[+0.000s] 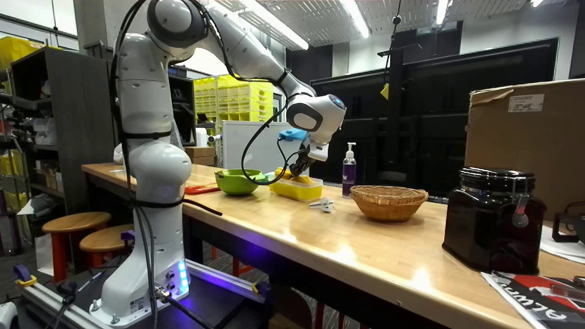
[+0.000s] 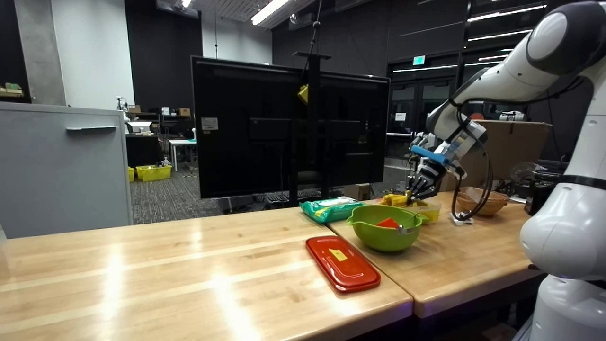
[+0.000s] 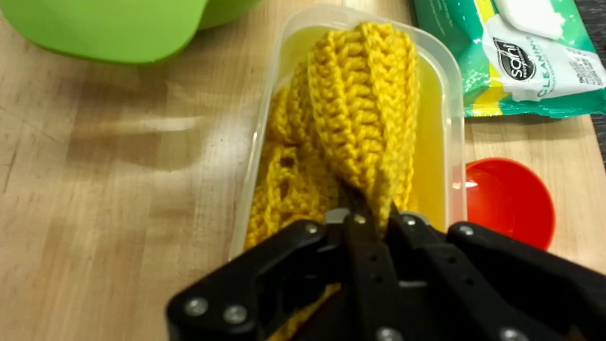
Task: Put the cloth in the bowl
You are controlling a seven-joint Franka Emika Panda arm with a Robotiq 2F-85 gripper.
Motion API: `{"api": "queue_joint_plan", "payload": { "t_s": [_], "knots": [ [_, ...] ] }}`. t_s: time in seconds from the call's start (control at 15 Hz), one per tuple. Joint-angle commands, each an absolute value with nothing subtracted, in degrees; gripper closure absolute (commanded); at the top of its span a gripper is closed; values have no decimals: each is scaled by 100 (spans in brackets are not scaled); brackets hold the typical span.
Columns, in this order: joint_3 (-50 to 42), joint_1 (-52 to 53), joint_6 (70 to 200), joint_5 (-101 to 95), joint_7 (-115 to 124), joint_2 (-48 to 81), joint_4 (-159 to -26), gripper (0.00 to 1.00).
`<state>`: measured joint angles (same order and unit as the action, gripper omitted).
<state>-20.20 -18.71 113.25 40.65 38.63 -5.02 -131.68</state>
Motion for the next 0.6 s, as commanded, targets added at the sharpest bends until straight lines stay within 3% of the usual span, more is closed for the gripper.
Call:
{"api": "queue_joint_plan", "payload": {
  "t_s": [0.0,0.27,0.33,0.4,0.53],
  "knots": [
    [-2040,-1947,11098,4239,3701,-285,-12932,98],
    [-2040,-1962,11011,4188,3751,-217,-12798,98],
    [-2039,-1962,11010,4188,3759,-213,-12772,86],
    [-2037,-1964,11006,4177,3782,-219,-12755,68],
    [-2033,-1969,10985,4139,3828,-239,-12705,58]
  ]
}}
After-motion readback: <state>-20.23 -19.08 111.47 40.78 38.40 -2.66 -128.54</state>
